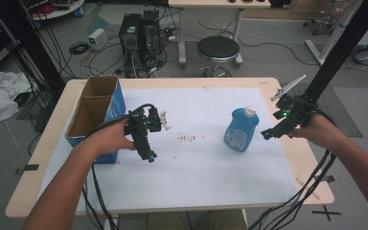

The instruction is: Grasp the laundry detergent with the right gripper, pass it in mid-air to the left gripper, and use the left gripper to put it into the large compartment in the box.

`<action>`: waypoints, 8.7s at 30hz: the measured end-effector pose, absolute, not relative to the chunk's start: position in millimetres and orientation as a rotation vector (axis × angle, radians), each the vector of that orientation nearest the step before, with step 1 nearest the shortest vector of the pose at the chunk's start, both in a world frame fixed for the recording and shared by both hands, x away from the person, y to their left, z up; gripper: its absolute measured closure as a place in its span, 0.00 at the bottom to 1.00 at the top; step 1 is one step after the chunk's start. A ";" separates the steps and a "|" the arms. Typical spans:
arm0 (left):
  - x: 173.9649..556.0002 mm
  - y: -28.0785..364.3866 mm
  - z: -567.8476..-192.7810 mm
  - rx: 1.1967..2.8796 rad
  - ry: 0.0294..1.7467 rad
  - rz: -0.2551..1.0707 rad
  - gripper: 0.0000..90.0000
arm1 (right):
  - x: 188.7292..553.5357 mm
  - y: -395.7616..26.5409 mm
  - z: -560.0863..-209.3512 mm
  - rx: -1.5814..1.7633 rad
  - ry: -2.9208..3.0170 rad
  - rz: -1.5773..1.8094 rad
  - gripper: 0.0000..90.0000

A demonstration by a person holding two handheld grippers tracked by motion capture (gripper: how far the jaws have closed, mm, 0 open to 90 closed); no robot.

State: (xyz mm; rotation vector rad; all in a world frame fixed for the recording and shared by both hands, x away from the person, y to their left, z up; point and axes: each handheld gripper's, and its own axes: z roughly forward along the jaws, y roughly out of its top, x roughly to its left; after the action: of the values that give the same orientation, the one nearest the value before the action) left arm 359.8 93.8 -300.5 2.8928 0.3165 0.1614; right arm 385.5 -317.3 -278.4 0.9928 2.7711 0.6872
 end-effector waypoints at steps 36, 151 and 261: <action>362.6 93.6 -304.0 2.895 0.324 0.161 0.02 | 365.1 -327.4 -336.8 1.001 2.582 1.085 0.03; 365.1 99.8 -291.5 2.833 0.396 0.170 0.02 | 366.4 -290.5 -375.7 0.684 2.335 1.459 0.50; 352.5 3.6 -224.6 2.861 0.092 0.021 0.14 | 351.6 -137.2 -322.4 0.000 2.759 1.556 0.50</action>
State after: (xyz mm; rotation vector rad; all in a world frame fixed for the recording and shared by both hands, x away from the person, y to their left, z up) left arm 352.5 3.6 -224.6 2.8608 0.0924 0.0208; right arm 351.6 -137.2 -322.4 0.0000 2.7592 1.5558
